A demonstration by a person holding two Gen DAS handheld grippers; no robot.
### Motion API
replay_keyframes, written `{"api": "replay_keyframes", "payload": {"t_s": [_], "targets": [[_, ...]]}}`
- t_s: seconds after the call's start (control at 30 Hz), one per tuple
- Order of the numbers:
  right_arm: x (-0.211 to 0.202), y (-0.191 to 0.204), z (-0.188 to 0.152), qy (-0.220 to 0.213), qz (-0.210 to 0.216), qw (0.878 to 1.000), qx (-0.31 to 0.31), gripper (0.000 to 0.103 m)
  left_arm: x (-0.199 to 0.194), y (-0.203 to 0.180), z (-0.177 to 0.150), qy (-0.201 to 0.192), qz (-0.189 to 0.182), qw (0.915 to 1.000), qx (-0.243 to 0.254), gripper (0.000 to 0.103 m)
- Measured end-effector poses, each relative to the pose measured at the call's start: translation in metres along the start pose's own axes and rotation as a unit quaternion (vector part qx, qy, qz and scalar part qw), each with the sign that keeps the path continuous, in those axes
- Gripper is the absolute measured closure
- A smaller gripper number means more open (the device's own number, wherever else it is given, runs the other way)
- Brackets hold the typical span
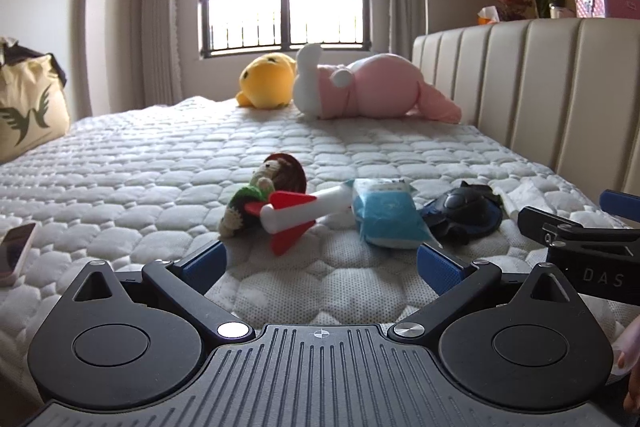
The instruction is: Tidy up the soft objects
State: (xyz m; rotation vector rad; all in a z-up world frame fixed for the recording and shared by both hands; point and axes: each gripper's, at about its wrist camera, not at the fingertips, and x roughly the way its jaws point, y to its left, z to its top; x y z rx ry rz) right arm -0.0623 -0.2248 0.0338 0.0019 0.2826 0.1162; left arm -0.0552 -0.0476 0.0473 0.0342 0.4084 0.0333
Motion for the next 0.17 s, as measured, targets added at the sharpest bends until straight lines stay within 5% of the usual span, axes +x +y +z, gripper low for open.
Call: {"api": "replay_keyframes", "payload": {"t_s": [0.17], "targets": [[0.0042, -0.0013, 0.0045, 0.017, -0.005, 1.0, -0.007, 0.0, 0.0051, -0.0009, 0.006, 0.001, -0.008, 1.0, -0.006, 0.0]]}}
